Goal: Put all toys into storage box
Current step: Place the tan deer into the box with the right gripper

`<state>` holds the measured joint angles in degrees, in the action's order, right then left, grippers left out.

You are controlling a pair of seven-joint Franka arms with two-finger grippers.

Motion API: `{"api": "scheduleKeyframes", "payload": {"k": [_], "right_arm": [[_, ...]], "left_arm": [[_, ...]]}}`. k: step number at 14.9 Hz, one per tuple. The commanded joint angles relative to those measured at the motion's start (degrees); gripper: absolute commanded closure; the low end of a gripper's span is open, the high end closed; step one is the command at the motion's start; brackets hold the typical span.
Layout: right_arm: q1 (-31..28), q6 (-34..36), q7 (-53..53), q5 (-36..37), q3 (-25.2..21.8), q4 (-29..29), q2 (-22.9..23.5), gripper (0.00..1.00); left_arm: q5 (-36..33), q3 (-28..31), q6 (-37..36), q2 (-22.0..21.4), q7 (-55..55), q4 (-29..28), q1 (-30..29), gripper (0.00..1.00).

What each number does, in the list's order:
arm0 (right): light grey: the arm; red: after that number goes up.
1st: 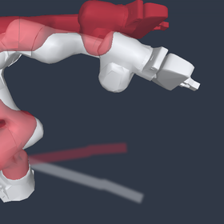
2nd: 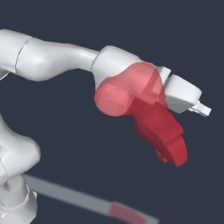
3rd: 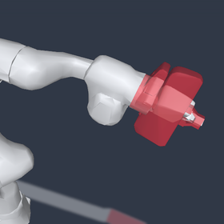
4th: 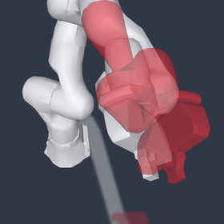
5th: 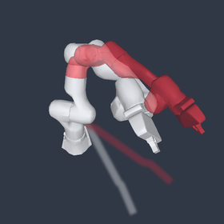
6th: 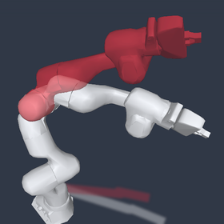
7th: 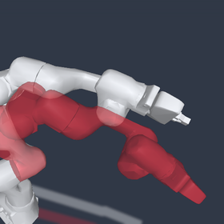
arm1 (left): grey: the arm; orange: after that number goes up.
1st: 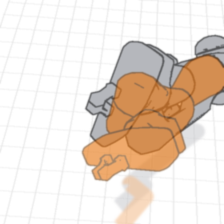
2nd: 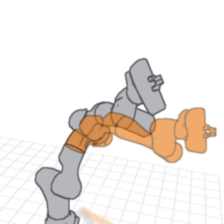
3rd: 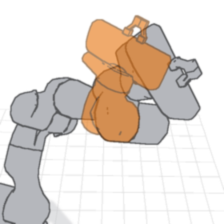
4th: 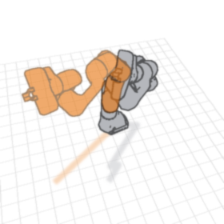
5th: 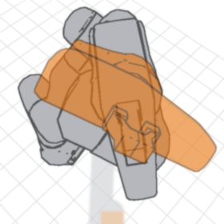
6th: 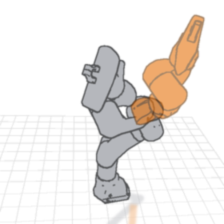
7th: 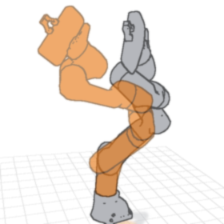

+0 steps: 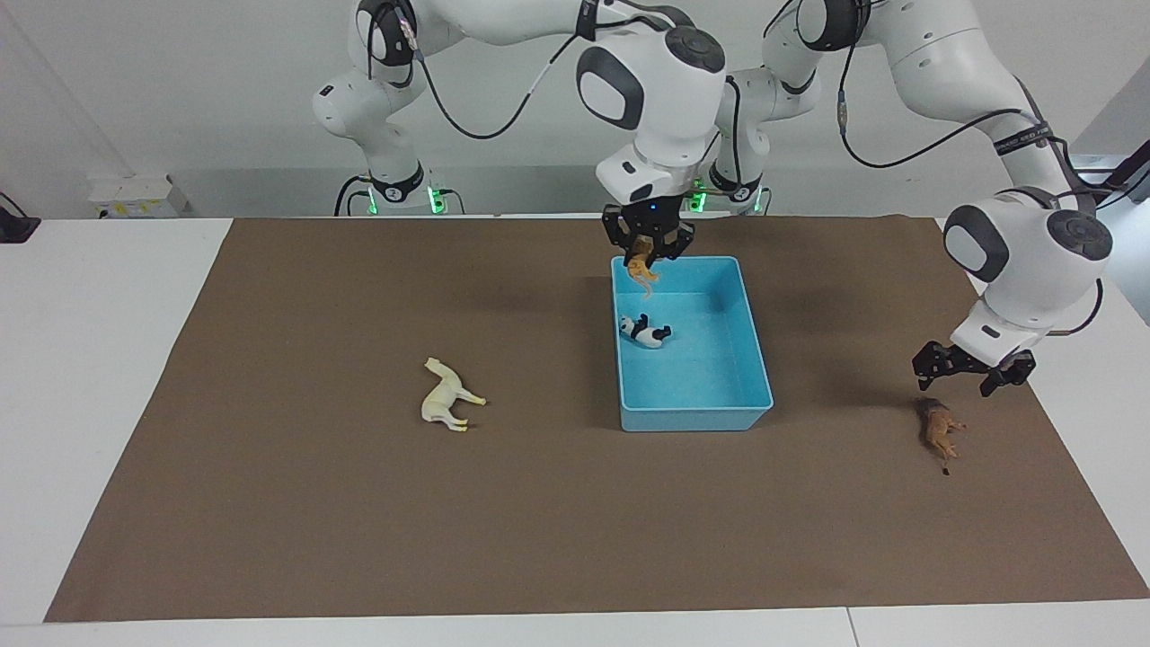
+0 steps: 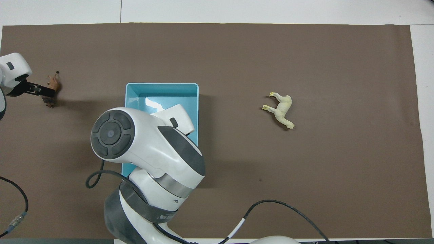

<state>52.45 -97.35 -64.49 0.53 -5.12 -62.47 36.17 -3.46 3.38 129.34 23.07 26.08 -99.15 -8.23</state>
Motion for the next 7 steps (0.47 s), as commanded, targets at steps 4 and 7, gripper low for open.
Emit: {"api": "scheduleKeyframes", "payload": {"k": [4, 7], "right_arm": [[0.19, -1.09, -0.55, -0.17, -0.24, 2.87, 2.24, 0.0], [-0.16, -0.22, -1.25, -0.17, -0.68, 3.05, 2.24, 0.0]], "left_arm": [[0.74, -0.21, 7.22, 4.96, 1.87, 1.68, -1.88, 0.0], [0.74, -0.21, 10.14, 6.55, 1.78, 1.68, -2.23, 0.0]]}}
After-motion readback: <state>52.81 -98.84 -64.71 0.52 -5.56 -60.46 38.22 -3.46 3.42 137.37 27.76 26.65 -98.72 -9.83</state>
